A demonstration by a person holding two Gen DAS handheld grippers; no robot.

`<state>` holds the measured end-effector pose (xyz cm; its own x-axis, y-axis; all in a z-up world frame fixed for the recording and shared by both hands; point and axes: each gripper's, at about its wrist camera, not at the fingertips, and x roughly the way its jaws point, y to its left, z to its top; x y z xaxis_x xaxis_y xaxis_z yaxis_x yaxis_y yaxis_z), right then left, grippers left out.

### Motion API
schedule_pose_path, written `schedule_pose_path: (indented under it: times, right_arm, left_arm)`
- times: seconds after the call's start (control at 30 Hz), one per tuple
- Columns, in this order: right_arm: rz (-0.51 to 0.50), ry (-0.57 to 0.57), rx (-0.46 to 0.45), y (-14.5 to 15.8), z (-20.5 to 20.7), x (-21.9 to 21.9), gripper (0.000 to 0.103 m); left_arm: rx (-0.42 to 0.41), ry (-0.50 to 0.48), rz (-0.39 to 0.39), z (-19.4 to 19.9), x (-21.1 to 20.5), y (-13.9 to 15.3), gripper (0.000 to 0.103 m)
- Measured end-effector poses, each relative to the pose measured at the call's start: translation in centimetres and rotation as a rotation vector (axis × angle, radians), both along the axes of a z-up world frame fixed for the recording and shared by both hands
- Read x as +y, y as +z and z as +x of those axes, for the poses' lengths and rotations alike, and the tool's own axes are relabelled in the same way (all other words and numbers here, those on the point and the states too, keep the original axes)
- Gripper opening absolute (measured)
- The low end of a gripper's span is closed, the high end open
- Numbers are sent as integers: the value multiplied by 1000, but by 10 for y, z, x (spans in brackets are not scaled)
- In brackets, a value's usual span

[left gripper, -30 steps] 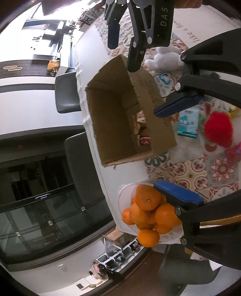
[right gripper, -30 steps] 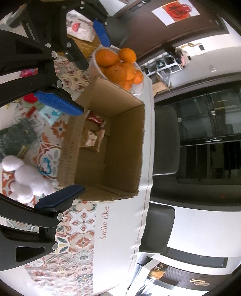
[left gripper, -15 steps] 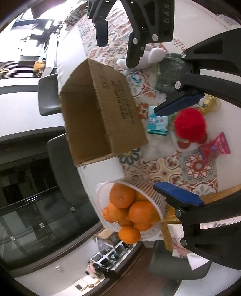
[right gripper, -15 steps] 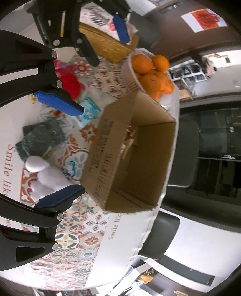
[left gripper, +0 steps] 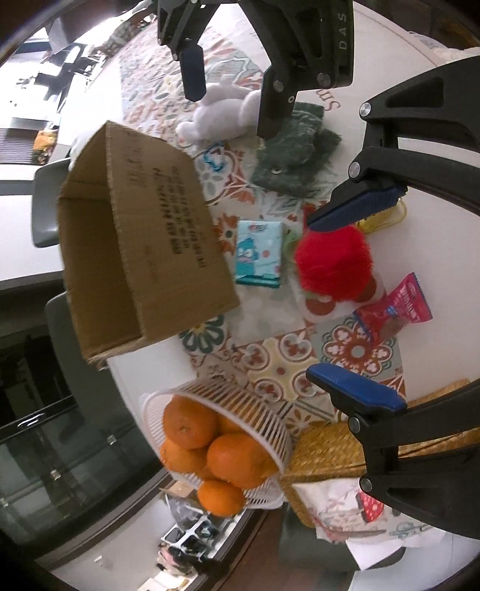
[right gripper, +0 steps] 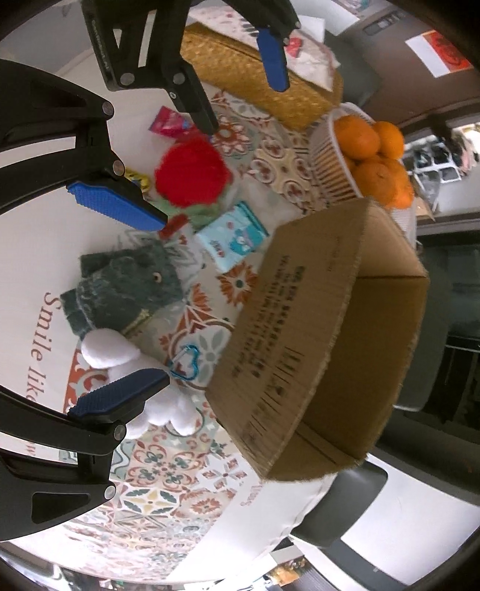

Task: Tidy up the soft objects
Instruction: 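Move both tools back toward the red pompom and green glove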

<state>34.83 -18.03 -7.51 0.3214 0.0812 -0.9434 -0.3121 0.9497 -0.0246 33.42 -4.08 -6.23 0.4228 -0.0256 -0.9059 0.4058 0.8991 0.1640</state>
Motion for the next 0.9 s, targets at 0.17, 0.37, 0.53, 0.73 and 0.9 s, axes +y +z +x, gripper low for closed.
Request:
schedule_pose_path:
  times: [0.17, 0.37, 0.53, 0.73, 0.9]
  right_arm:
    - [-25, 30, 50, -17, 2, 2, 78]
    - [-32, 70, 110, -39, 5, 3, 78]
    - [-49, 118, 150, -55, 8, 7, 78]
    - [-54, 146, 194, -72, 11, 10, 78]
    - [-67, 162, 228, -87, 17, 11, 78]
  left_arm:
    - [52, -13, 9, 2, -1, -16, 73]
    - [106, -35, 19, 3, -3, -36, 73]
    - [144, -43, 24, 6, -4, -53, 73]
    - [201, -49, 7, 11, -5, -74, 73]
    - [232, -42, -20, 18, -4, -89, 73]
